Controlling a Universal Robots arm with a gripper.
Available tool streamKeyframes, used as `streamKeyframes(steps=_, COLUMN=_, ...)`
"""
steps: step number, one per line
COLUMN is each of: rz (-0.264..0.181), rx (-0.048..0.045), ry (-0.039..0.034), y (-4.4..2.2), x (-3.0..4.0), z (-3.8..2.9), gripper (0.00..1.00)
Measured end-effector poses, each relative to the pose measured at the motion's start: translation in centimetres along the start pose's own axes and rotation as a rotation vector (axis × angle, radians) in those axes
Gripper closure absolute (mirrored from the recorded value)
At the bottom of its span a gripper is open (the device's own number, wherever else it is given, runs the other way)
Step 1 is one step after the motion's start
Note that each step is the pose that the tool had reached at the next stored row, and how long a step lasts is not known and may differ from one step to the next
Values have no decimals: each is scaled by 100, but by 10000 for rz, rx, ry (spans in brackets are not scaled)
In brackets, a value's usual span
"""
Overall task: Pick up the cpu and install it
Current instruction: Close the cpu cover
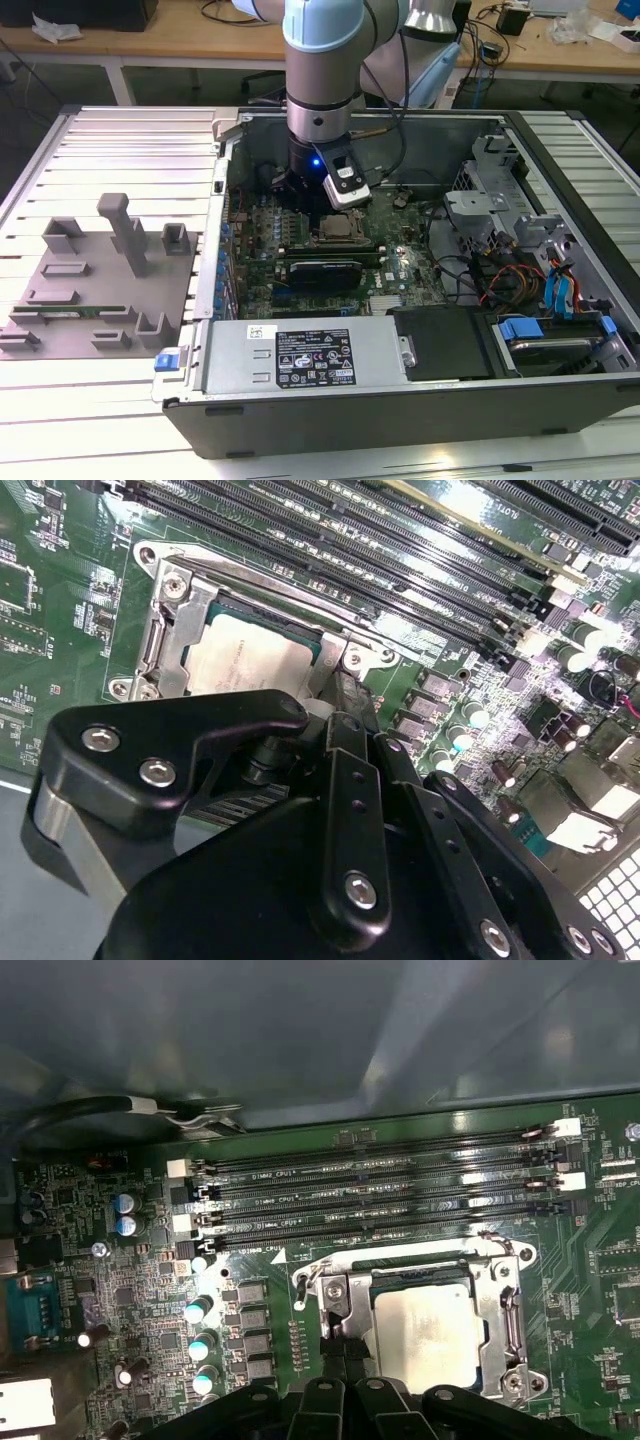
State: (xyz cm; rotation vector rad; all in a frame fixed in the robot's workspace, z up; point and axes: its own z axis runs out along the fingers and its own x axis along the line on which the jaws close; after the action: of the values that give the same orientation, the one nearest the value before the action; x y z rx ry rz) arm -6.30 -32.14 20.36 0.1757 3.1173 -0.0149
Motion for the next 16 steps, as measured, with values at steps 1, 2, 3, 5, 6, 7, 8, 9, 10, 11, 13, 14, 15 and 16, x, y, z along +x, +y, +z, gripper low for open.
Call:
streamKeyframes(steps=1, rz=0, rx=0, ry=0, y=0, x=0, z=0, gripper=89)
streamKeyframes(steps=2, rz=0, rx=0, ry=0, y=0, x=0, z=0, gripper=89)
streamKeyframes(steps=3, rz=0, rx=0, ry=0, y=0, x=0, z=1, gripper=89)
streamKeyframes(steps=5, rz=0, rx=0, ry=0, y=0, x=0, z=1, gripper=89)
streamKeyframes(steps=6, rz=0, rx=1, ry=0, y=0, x=0, z=1, gripper=89)
streamKeyframes(steps=7, rz=0, rx=0, ry=0, y=0, x=0, z=1, gripper=89)
streamKeyframes(steps=8, rz=0, rx=0, ry=0, y=0, x=0, z=1, gripper=89)
streamKeyframes(steps=9, rz=0, rx=0, ry=0, y=0, x=0, z=1, gripper=89)
streamKeyframes(steps=10, rz=-1, rx=0, ry=-1, y=0, x=0, z=1, gripper=89)
streamKeyframes(steps=11, rz=-13, rx=-1, ry=0, y=0, x=0, z=2, gripper=89)
streamKeyframes(steps=13, rz=-35, rx=-1, ry=0, y=0, x=0, z=2, gripper=89)
streamKeyframes(steps=14, rz=-37, rx=-1, ry=-1, y=0, x=0, z=2, gripper=89)
streamKeyframes(steps=15, rz=-39, rx=0, ry=0, y=0, x=0, z=2, gripper=89)
streamKeyframes(steps=16, rz=-41, rx=-1, ry=-1, y=0, x=0, z=2, gripper=89)
